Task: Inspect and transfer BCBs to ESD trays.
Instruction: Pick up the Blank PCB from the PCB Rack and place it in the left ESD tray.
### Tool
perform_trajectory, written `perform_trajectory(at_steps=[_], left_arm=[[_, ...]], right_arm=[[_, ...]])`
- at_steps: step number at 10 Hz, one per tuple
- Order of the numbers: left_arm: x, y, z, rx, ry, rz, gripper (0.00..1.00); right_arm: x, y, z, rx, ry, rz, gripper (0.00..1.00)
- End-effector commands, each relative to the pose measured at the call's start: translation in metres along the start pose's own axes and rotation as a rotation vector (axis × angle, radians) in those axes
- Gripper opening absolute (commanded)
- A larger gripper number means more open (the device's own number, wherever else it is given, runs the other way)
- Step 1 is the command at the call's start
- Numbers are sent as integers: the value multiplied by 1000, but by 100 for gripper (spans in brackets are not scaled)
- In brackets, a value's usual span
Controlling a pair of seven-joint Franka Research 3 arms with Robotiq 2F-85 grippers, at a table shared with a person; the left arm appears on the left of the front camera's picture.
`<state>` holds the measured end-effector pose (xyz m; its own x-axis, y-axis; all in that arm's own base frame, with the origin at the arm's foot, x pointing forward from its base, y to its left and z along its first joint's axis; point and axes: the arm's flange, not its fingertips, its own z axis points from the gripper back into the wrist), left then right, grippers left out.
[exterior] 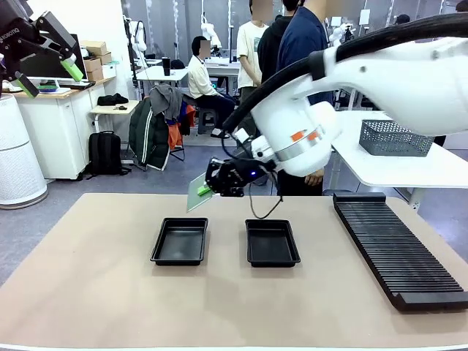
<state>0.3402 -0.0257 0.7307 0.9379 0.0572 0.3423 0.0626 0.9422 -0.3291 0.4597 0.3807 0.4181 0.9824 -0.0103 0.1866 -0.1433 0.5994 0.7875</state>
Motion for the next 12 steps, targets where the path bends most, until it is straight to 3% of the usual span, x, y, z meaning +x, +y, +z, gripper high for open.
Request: perform_trajectory(at_steps=[1,6,12], left_arm=[[-2,1,-2,-4,2,8,100],[-2,1,-2,-4,2,8,100],[-2,1,-2,-4,2,8,100]], right_arm=[[13,3,-37,12,-27,-54,3],[23,-12,-100,-57,35,-116,3],[12,-26,-125,-155,61,-169,3]])
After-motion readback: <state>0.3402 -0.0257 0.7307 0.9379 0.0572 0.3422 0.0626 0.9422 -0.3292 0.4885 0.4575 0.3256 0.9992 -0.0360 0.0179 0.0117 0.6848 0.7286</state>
